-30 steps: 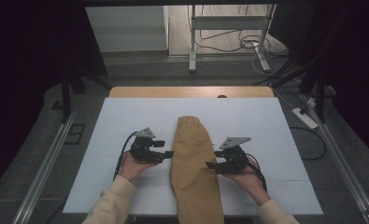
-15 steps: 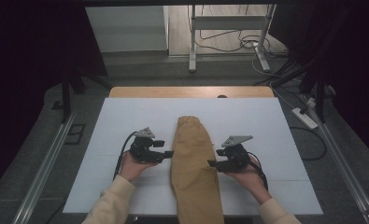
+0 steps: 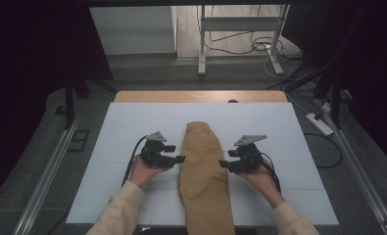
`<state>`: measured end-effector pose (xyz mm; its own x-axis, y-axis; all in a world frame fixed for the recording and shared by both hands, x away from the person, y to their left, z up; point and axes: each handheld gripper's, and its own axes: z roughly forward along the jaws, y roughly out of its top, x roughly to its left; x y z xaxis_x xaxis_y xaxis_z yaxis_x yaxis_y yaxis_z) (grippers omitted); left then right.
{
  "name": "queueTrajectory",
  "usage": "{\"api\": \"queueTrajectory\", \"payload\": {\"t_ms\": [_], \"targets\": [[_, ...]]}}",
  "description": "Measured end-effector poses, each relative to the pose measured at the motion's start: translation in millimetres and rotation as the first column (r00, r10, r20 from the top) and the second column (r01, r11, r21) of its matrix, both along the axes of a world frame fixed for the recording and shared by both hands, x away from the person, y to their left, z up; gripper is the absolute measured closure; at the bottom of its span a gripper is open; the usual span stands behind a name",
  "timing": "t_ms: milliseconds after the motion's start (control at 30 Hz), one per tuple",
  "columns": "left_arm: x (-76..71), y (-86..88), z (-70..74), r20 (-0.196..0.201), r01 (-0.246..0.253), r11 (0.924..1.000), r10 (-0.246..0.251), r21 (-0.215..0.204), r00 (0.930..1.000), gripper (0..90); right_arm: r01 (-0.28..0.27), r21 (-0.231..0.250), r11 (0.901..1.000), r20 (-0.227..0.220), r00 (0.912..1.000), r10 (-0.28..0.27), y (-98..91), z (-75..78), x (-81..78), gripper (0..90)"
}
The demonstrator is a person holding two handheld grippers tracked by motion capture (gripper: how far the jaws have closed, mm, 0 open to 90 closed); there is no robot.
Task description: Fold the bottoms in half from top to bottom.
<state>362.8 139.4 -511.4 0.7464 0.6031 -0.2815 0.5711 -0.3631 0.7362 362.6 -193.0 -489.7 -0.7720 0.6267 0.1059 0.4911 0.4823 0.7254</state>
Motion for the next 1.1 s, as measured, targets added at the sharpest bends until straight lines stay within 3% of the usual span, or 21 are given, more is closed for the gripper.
{"api": "queueTrajectory", "payload": {"t_ms": [367,500,833,1100], "targets": [[9.0,4.9,-0.3,-0.024,-0.048,0.9988,0.048,-0.007,0.9985,29.6,0.002,0.022,0.9997,0.006,1.0000,-0.002,7.2,5.6,18.9,40.3],[12.5,4.1,2.5,-0.010,-0.061,0.9981,0.061,0.007,0.9981,27.6,-0.004,0.011,0.9999,0.018,0.9998,0.004,10.0,6.9,22.0,40.2],[37.6,2.2,4.2,-0.016,-0.101,0.9948,0.101,0.013,0.9947,27.2,0.017,0.005,0.9998,0.001,0.9999,-0.017,16.0,2.9,40.5,39.5],[53.0,-4.8,4.3,-0.020,-0.105,0.9939,0.106,0.032,0.9942,25.9,0.039,-0.007,0.9992,-0.009,0.9992,-0.039,23.9,0.9,54.9,39.2]]}}
